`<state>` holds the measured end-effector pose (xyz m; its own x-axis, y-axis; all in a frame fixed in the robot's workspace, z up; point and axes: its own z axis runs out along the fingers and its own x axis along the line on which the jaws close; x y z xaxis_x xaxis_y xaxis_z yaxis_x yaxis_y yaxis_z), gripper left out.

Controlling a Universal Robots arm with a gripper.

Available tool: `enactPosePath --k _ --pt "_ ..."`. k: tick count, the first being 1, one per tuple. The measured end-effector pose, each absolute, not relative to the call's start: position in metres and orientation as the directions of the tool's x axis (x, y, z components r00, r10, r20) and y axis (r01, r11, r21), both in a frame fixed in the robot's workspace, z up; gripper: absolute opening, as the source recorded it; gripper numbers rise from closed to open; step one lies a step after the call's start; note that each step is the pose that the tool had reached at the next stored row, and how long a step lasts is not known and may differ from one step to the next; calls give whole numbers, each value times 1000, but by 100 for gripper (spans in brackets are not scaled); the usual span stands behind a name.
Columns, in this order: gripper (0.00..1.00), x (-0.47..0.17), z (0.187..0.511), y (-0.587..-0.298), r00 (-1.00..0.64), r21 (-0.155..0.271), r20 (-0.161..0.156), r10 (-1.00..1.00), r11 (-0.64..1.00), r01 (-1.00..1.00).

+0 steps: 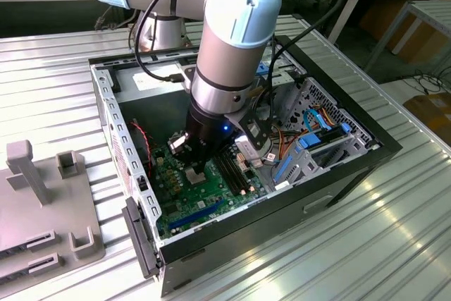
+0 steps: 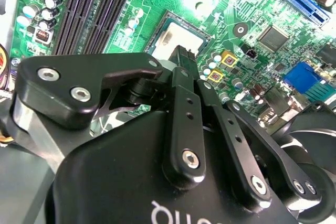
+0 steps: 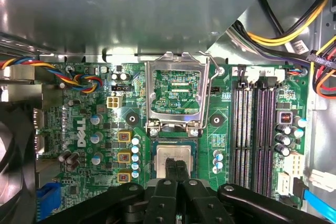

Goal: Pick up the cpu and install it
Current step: 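Close the cpu cover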

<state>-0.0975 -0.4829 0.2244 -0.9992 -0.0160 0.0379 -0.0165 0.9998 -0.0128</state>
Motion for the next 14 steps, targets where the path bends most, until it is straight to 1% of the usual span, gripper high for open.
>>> enactPosePath --k 7,14 --pt "11 -93 225 -480 -999 -12 38 -33 999 -33" --pt "11 -93 238 -479 -997 -12 38 -62 998 -62"
